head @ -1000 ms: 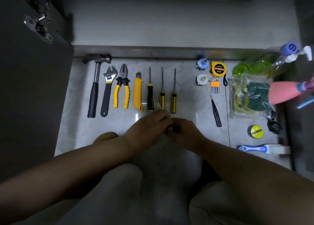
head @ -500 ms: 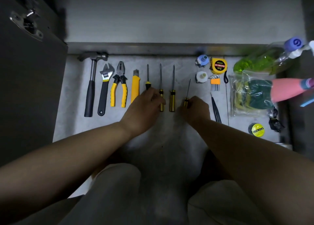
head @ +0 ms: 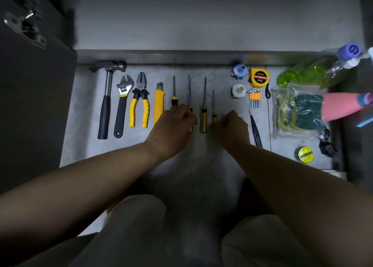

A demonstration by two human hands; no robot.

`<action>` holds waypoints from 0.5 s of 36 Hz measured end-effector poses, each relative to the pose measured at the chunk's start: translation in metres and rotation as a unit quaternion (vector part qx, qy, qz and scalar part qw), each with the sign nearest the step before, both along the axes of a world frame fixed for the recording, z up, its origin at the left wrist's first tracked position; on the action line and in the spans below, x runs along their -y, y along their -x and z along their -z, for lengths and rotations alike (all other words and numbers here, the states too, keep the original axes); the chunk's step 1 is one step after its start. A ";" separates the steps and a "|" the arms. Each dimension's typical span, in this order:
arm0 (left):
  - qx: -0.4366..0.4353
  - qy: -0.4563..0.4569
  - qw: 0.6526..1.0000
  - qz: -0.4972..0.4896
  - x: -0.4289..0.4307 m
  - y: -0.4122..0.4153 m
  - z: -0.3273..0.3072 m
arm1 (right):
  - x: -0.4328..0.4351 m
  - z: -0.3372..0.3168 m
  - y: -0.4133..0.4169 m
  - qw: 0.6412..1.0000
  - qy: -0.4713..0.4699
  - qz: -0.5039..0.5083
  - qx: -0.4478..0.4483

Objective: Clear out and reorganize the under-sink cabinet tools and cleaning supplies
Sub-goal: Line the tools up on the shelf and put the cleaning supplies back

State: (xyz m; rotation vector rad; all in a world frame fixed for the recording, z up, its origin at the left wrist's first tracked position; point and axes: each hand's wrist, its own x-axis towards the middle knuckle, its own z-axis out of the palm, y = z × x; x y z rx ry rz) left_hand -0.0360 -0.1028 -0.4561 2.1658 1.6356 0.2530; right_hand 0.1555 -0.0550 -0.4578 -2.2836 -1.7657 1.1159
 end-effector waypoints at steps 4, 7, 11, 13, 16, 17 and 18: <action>-0.004 0.007 1.000 -0.005 0.001 -0.004 0.001 | 0.010 -0.004 -0.031 0.994 -0.038 0.037 0.101; -0.010 0.008 1.000 -0.004 0.003 -0.008 0.001 | 0.014 -0.005 -0.056 0.984 0.000 0.073 0.163; -0.009 0.000 1.000 0.004 0.005 -0.010 0.000 | 0.017 -0.002 -0.073 0.981 0.070 0.078 0.165; -0.007 -0.001 1.000 0.005 0.005 -0.010 -0.001 | 0.019 -0.001 -0.073 0.984 0.063 0.064 0.151; -0.005 0.000 1.000 0.003 0.004 -0.011 0.000 | 0.021 0.000 -0.064 0.990 0.048 0.038 0.125; -0.005 0.000 1.000 0.003 0.004 -0.011 0.000 | 0.021 0.001 -0.059 0.992 0.040 0.029 0.115; -0.005 0.001 1.000 0.004 0.004 -0.010 0.001 | 0.020 0.002 -0.053 0.994 0.033 0.017 0.107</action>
